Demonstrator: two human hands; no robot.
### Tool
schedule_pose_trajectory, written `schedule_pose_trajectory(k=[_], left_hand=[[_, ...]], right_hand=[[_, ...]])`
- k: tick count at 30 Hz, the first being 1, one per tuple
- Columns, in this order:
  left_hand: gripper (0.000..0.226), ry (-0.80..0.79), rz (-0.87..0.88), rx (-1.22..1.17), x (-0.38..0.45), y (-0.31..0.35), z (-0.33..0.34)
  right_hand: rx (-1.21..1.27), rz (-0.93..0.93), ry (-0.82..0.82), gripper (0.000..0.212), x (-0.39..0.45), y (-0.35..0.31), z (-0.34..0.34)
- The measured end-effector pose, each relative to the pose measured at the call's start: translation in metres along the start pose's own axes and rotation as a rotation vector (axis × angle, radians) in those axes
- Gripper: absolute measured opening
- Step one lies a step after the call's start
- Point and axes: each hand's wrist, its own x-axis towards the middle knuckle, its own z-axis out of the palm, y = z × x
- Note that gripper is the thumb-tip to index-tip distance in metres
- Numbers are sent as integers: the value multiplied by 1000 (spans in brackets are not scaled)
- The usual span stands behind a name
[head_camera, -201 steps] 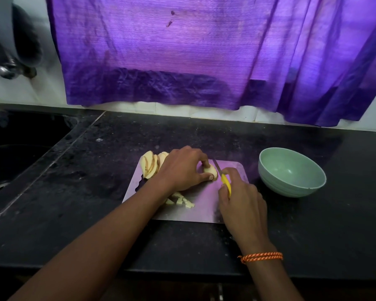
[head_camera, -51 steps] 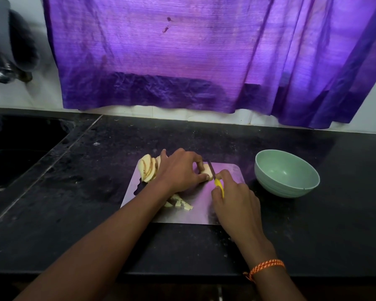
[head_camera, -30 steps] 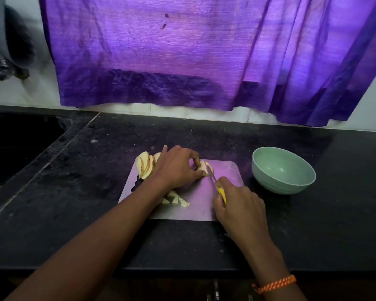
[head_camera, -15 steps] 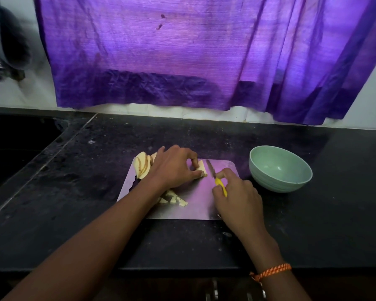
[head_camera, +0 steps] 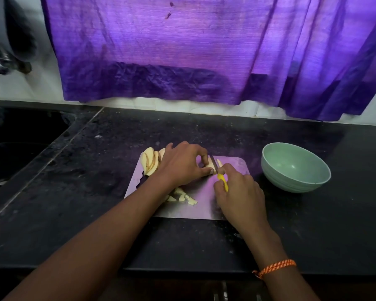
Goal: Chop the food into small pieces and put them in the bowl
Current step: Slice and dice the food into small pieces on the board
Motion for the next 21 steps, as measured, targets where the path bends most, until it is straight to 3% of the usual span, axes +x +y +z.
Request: schedule_pose_trajectory(k=[6, 21], left_hand=[[28, 7, -2, 13, 0, 0, 2], [31, 13, -10, 66, -2, 6, 1]], right_hand=[[-74, -38, -58, 37, 5, -6, -4], [-116, 1, 28, 33, -30, 3, -12]])
